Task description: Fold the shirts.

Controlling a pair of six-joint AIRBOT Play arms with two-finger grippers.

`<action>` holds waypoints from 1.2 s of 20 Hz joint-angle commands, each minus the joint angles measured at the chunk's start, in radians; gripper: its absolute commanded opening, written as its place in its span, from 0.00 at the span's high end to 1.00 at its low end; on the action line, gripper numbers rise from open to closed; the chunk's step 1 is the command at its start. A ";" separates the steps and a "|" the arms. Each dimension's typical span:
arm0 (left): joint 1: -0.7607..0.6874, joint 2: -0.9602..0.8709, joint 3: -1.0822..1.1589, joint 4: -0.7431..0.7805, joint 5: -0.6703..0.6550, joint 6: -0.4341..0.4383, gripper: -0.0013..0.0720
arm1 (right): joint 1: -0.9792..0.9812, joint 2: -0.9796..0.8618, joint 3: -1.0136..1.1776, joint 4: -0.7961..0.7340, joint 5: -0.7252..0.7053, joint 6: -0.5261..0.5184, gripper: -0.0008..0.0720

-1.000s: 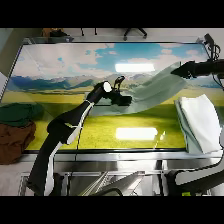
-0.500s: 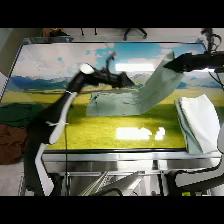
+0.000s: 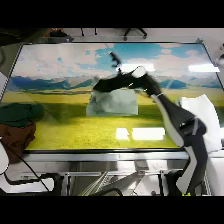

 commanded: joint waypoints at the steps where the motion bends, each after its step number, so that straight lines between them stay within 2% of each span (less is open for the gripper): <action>1: 0.121 0.097 0.000 -0.014 -0.068 0.019 0.96 | 0.150 -0.145 0.001 0.087 -0.270 -0.055 0.31; 3: 0.145 0.106 0.000 -0.014 -0.075 0.019 0.96 | 0.095 -0.109 0.005 0.102 -0.224 -0.080 0.31; 5: 0.148 0.106 -0.001 -0.014 -0.098 0.018 0.96 | -0.019 -0.032 0.005 0.086 -0.099 -0.079 0.31; 7: 0.139 0.106 -0.019 -0.017 -0.093 0.018 0.96 | -0.167 0.045 0.005 0.025 0.038 -0.006 0.31; 11: 0.098 0.106 -0.095 -0.017 -0.082 0.018 0.96 | -0.469 0.130 0.002 -0.206 0.327 0.150 0.30; 12: 0.087 0.106 -0.118 -0.017 -0.079 0.019 0.96 | -0.519 0.131 -0.006 -0.259 0.379 0.164 0.28; 13: 0.074 0.106 -0.141 -0.017 -0.079 0.019 0.96 | -0.556 0.131 -0.032 -0.312 0.415 0.171 0.10; 14: 0.063 0.106 -0.163 -0.017 -0.079 0.021 0.96 | -0.581 0.130 -0.075 -0.355 0.428 0.176 0.03; 16: 0.048 0.106 -0.197 -0.016 -0.074 0.037 0.96 | -0.594 0.130 -0.196 -0.369 0.389 0.172 0.03; 19: 0.038 0.106 -0.219 -0.015 -0.043 0.044 0.96 | -0.555 0.108 -0.332 -0.336 0.290 0.110 0.03; 22: 0.039 0.106 -0.219 -0.014 -0.030 0.045 0.96 | -0.486 0.050 -0.344 -0.290 0.273 0.084 0.03; 24: 0.039 0.106 -0.219 -0.014 -0.030 0.045 0.96 | -0.439 0.021 -0.344 -0.205 0.272 0.055 0.03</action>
